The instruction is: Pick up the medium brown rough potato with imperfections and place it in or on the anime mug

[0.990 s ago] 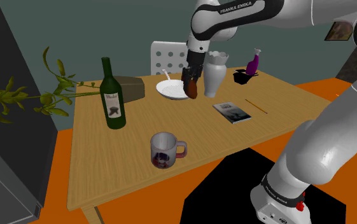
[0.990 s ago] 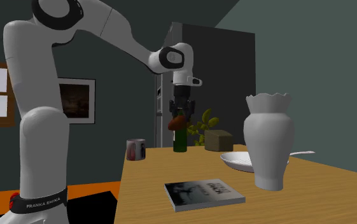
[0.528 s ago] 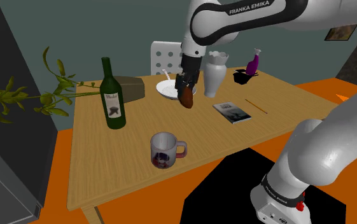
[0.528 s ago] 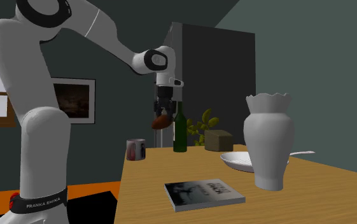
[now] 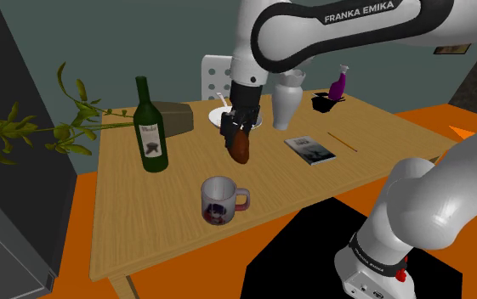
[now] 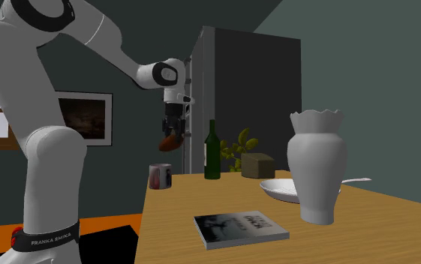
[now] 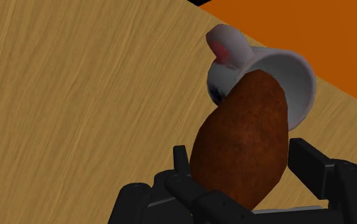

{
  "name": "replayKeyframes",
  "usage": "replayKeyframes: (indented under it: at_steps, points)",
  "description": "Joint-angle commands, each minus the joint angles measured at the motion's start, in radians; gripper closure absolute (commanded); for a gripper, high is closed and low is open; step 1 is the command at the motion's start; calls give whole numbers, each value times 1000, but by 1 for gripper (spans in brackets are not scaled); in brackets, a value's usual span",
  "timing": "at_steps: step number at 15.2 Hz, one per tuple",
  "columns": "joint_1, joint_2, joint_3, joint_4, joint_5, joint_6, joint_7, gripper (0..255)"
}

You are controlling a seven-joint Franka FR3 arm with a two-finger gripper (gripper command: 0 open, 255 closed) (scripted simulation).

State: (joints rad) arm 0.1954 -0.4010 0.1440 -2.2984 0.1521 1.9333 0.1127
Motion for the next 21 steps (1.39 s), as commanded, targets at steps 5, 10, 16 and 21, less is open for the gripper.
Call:
replayKeyframes:
  at_steps: [5,10,16,21]
  points:
    - [55,-9,98,-18,38,26,131,255]
    - [57,6,104,-73,42,96,126,255]
    - [59,33,113,-132,47,182,121,255]
    - [59,44,116,-152,49,212,119,255]
